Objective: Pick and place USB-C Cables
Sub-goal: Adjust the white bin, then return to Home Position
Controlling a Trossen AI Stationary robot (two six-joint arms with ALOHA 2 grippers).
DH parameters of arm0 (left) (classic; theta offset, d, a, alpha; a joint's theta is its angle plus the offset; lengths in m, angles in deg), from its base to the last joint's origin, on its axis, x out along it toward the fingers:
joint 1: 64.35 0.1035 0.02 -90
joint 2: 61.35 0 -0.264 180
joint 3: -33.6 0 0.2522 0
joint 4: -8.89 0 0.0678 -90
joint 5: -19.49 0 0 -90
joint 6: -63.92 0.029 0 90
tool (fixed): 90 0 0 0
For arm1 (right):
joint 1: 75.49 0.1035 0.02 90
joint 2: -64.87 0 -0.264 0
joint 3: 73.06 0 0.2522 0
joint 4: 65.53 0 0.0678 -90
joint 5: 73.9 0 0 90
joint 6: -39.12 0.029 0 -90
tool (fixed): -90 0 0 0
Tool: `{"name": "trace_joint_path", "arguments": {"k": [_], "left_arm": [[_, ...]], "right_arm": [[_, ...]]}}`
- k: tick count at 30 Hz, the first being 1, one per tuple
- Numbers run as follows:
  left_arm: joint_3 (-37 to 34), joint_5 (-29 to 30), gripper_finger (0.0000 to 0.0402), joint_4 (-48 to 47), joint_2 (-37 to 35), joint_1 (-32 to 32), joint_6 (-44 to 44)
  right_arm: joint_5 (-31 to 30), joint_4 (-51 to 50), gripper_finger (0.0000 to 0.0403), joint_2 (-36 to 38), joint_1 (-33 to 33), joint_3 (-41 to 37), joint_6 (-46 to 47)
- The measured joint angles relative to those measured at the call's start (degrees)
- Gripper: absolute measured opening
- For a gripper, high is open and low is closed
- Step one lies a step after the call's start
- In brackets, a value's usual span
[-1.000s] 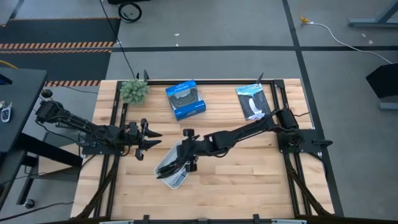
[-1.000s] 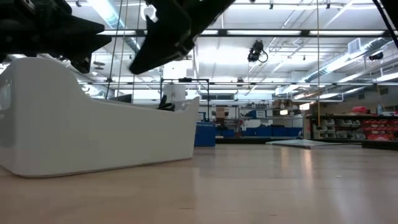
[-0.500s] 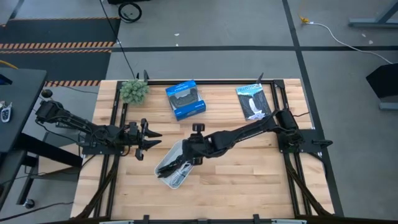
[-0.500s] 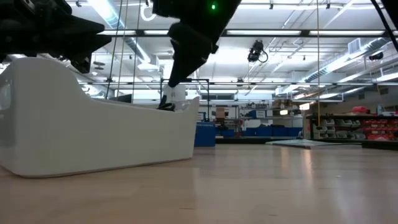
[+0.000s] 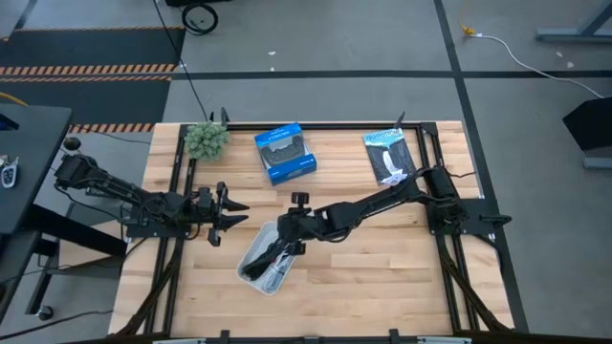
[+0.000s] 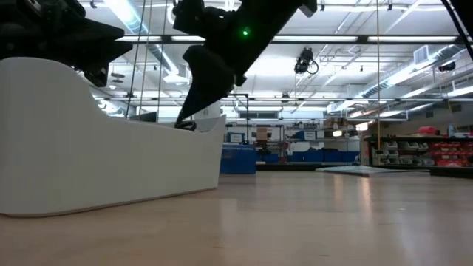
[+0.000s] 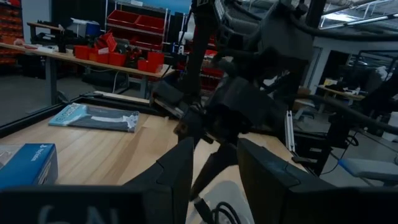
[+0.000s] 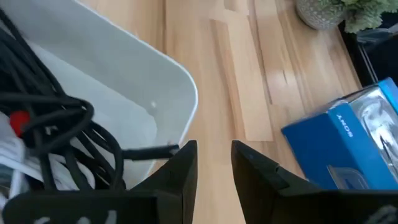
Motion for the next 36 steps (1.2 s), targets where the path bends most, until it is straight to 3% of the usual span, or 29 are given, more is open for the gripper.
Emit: {"name": "trace_joint_path", "arguments": {"k": [9,15,21,28,36], "left_arm": [[0.02,0.00,0.0133,-0.02,0.00,0.01,0.00],[0.00,-0.02,0.0133,-0.01,0.00,0.01,0.00],[0.01,-0.01,0.0133,-0.02,0.00,0.02,0.00],[0.02,-0.02,0.0133,-0.02,0.00,0.02,0.00],[0.02,0.00,0.0133,-0.02,0.02,0.01,0.00]], "right_arm": [[-0.20,1.78,0.0105,0.00,-0.03,-1.44,-1.90],[-6.50,1.23,0.0105,0.74,0.03,-1.44,-5.45],[-6.27,-6.96,0.0105,4.40,0.26,-1.44,-2.50],[5.79,-14.95,0.0105,10.73,1.19,-1.44,5.92],[5.58,-28.81,0.0105,16.00,4.43,-1.44,10.68]]}}
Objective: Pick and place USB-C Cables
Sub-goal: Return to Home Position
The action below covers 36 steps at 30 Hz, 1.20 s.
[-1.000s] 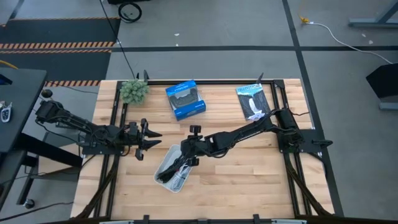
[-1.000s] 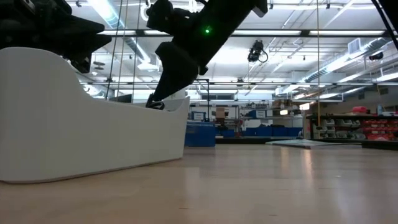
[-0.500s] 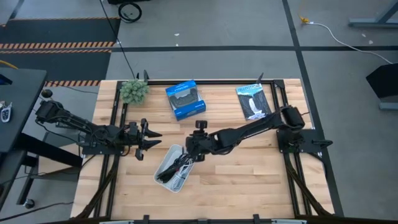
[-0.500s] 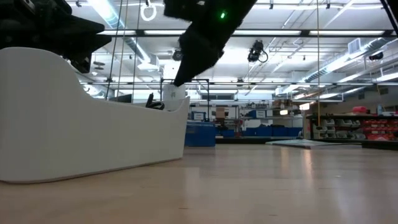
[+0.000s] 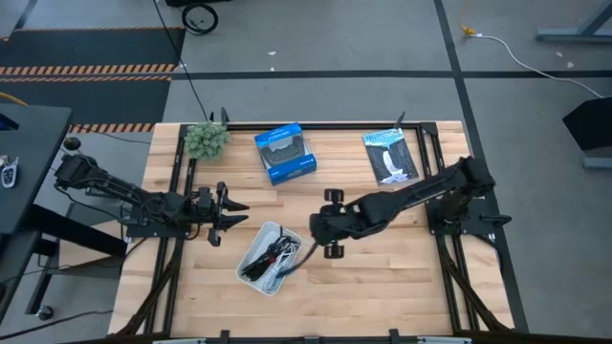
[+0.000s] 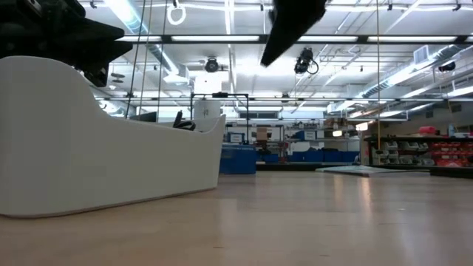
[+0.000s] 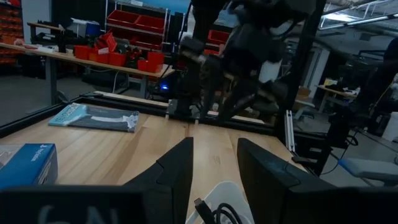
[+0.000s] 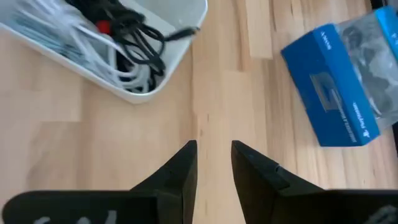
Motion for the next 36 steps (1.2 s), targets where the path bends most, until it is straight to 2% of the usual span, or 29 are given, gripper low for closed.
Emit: {"name": "trace_joint_path", "arguments": {"k": [8,11,15,24,31,36], "left_arm": [[-0.01,-0.02,0.0133,0.00,-0.02,0.00,0.00],[0.00,0.00,0.0133,0.00,-0.02,0.00,0.00],[-0.02,-0.01,0.0133,0.00,0.00,0.01,-0.02],[-0.02,0.00,0.0133,0.00,-0.02,0.01,0.00],[-0.02,0.00,0.0133,0.00,-0.02,0.00,0.00],[0.00,-0.02,0.0133,0.00,0.00,0.01,0.00]], "right_arm": [[-3.77,-0.03,0.0105,7.77,3.05,-0.13,0.43],[-4.77,2.76,0.0105,11.77,4.04,-3.50,-0.42],[-5.72,11.20,0.0105,19.11,5.20,-13.52,-1.23],[-5.68,37.44,0.0105,38.79,6.18,-40.98,-0.94],[-5.62,50.11,0.0105,52.36,6.05,-56.15,-2.30],[-5.36,62.46,0.0105,58.99,4.17,-65.59,-5.42]]}}
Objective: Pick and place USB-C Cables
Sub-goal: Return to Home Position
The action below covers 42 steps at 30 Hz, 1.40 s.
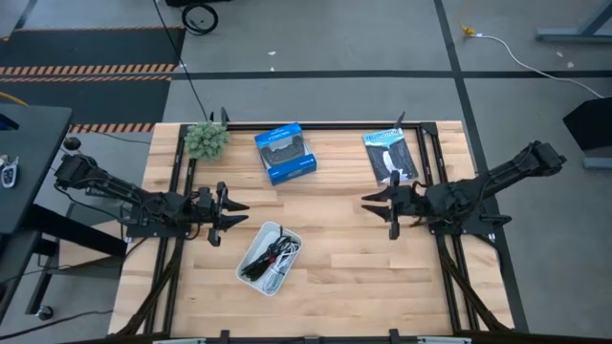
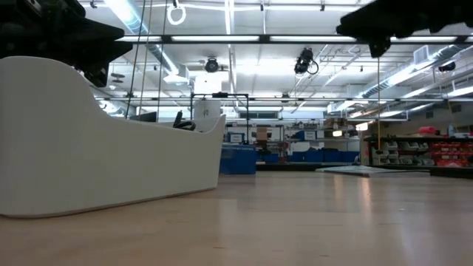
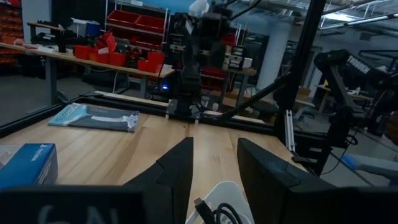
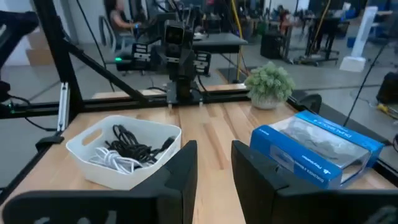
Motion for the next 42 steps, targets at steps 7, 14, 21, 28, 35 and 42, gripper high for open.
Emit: {"name": "trace_joint_path", "arguments": {"k": [7,14,21,28,35,42], "left_arm": [[-0.02,0.02,0.0133,0.05,0.00,-0.02,0.00],[-0.02,0.00,0.0133,0.04,-0.02,0.00,0.00],[-0.02,-0.01,0.0133,0.02,-0.02,-0.02,0.00],[0.00,0.02,0.0133,0.00,-0.01,-0.02,0.00],[0.00,0.02,0.0133,0.00,0.00,0.01,0.00],[0.00,0.01,0.0133,0.00,0.00,-0.01,0.00]], "right_arm": [[9.56,13.01,0.0089,3.50,-5.81,-10.14,-1.62],[17.38,19.25,0.0055,3.64,-12.05,-15.97,-1.04],[20.47,24.48,0.0027,3.67,-15.65,-19.52,0.43],[26.95,29.49,0.0009,4.41,-17.91,-21.91,1.07],[29.84,29.29,0.0009,6.18,-20.09,-21.95,1.66],[29.00,28.42,0.0013,6.00,-21.03,-21.95,1.46]]}}
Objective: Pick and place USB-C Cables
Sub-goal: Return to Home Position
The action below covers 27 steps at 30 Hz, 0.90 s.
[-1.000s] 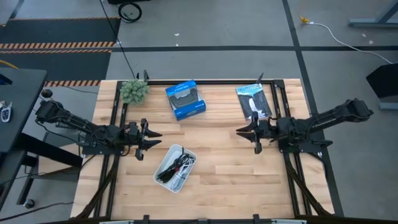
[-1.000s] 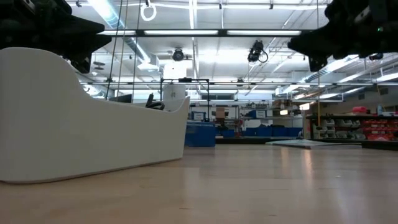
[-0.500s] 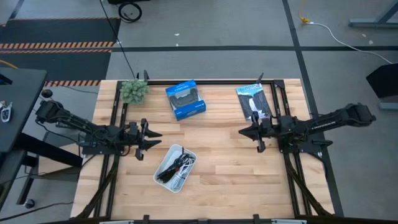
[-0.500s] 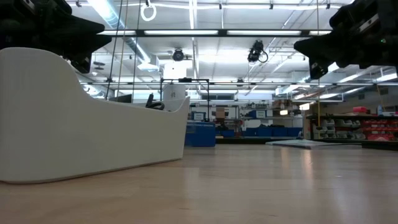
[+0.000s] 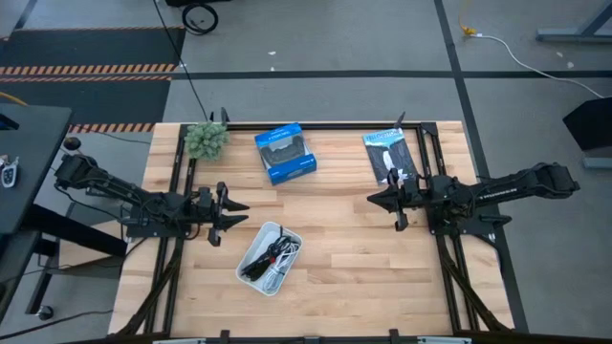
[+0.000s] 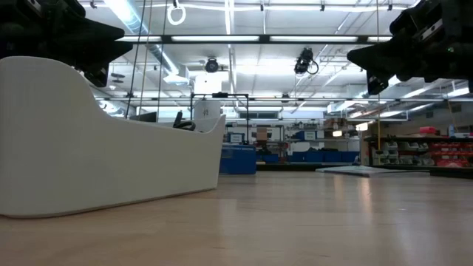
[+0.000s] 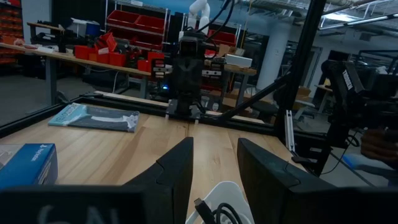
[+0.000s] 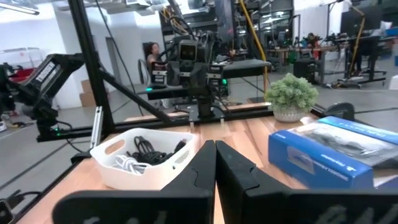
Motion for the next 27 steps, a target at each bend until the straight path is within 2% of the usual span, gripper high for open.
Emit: {"name": "trace_joint_path", "arguments": {"k": [13,27], "left_arm": [[-0.02,0.01,0.0133,0.00,-0.02,0.01,0.00],[0.00,0.00,0.0133,0.00,-0.01,-0.01,0.00]], "right_arm": [[-3.18,0.09,0.0016,-0.22,-0.44,0.00,-4.85],[-3.18,0.15,0.0016,-0.22,-0.44,0.02,-3.04]]}}
